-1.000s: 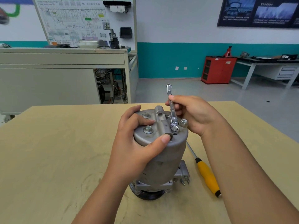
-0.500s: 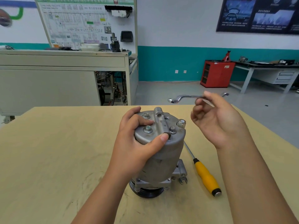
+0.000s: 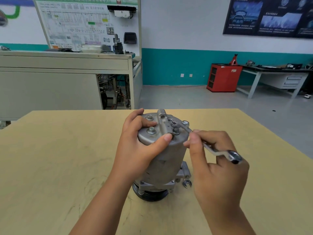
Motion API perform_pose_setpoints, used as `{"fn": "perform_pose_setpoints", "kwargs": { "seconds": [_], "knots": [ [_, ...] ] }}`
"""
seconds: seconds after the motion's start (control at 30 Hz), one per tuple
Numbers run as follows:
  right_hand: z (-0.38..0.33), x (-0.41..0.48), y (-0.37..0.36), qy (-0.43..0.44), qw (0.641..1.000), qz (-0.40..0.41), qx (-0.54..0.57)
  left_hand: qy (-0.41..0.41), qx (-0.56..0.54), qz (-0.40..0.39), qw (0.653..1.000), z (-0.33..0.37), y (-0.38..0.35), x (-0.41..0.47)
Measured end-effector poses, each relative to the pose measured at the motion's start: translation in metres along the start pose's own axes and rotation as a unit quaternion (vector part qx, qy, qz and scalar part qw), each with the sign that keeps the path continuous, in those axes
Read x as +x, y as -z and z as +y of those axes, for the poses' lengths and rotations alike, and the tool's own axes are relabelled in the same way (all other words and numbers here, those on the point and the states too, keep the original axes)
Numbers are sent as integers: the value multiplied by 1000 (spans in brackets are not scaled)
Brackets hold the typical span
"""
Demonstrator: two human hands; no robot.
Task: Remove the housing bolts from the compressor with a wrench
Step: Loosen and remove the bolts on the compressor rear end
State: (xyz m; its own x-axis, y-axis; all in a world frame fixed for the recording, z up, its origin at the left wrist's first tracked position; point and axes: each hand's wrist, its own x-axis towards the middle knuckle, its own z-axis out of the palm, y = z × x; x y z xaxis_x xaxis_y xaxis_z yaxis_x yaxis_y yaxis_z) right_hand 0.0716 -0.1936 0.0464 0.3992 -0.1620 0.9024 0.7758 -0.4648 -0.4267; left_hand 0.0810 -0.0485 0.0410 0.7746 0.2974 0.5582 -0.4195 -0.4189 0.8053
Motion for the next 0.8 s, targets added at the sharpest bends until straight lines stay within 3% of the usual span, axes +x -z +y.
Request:
{"fn": "perform_pose_setpoints", "kwargs": {
  "seconds": [0.13, 0.37, 0.53, 0.67, 0.8],
  "knots": [
    [-6, -6, 1, 38, 999, -23, -21, 2, -3, 3, 1000, -1, 2, -1],
    [-17, -10, 2, 30, 998, -41, -25, 5, -10, 8, 1000, 0, 4, -3],
    [-17, -8, 7, -162, 981, -39, 97, 2, -10, 14, 1000, -1, 5, -4],
    [0, 10, 12, -323, 909, -20, 263, 5, -15, 9, 1000, -1, 7, -5],
    [30, 26, 8, -482, 763, -36, 429, 3, -26, 11, 1000, -3, 11, -7]
  ]
}}
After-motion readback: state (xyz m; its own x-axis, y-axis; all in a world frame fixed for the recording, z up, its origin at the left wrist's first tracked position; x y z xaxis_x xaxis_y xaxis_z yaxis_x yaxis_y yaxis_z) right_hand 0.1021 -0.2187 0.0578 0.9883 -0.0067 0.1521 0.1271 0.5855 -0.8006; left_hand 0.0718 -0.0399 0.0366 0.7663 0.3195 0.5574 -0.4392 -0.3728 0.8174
